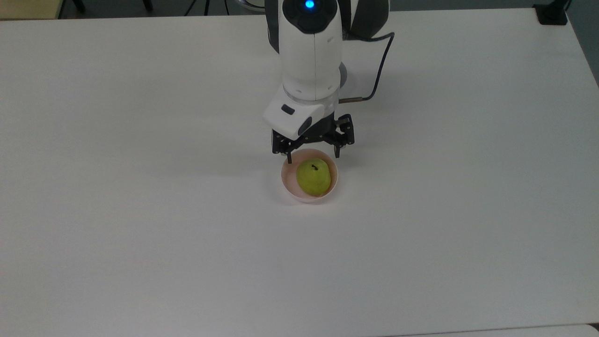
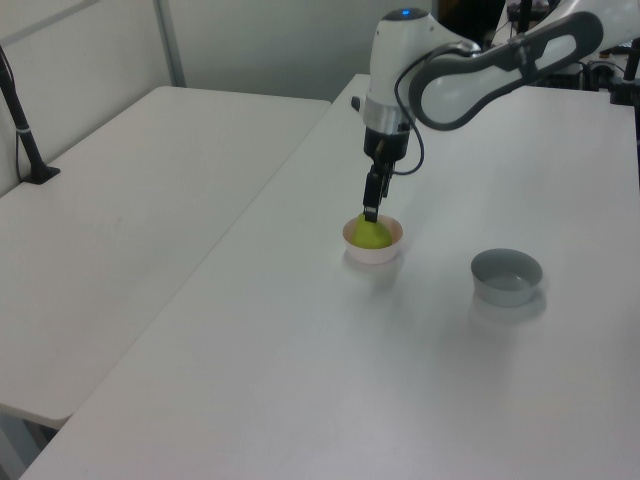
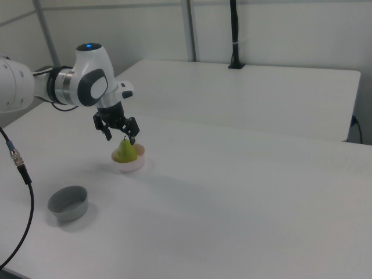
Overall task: Pick up a pear from the bowl
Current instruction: 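Lower the open gripper over the green pear in the pink bowl, then close the gripper on the green pear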
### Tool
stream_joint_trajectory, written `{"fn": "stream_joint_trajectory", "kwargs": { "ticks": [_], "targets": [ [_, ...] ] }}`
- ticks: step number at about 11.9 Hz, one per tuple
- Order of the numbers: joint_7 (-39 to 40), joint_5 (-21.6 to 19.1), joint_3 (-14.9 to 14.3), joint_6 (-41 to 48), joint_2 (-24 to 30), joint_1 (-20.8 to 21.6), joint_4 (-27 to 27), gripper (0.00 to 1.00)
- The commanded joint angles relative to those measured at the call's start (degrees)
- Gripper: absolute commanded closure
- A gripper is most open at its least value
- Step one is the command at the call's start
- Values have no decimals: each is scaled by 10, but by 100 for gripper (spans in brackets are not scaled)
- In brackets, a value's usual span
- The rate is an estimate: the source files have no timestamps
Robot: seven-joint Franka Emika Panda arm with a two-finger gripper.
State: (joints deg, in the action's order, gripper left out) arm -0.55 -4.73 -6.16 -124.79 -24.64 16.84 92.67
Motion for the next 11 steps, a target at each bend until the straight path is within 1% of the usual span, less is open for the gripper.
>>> {"fn": "stream_joint_trajectory", "kwargs": {
  "ticks": [1,2,5,7,8,9,11],
  "targets": [
    [-10,14,0,-15,-16,4,3,0],
    [-10,23,0,-20,-22,6,3,0],
    [-10,27,1,-41,-38,7,4,0],
    [-10,36,8,-48,-42,7,4,6],
    [-10,36,10,-48,-43,7,4,19],
    [-10,36,10,-48,-43,6,4,36],
    [-10,32,10,-48,-42,3,4,77]
  ]
}}
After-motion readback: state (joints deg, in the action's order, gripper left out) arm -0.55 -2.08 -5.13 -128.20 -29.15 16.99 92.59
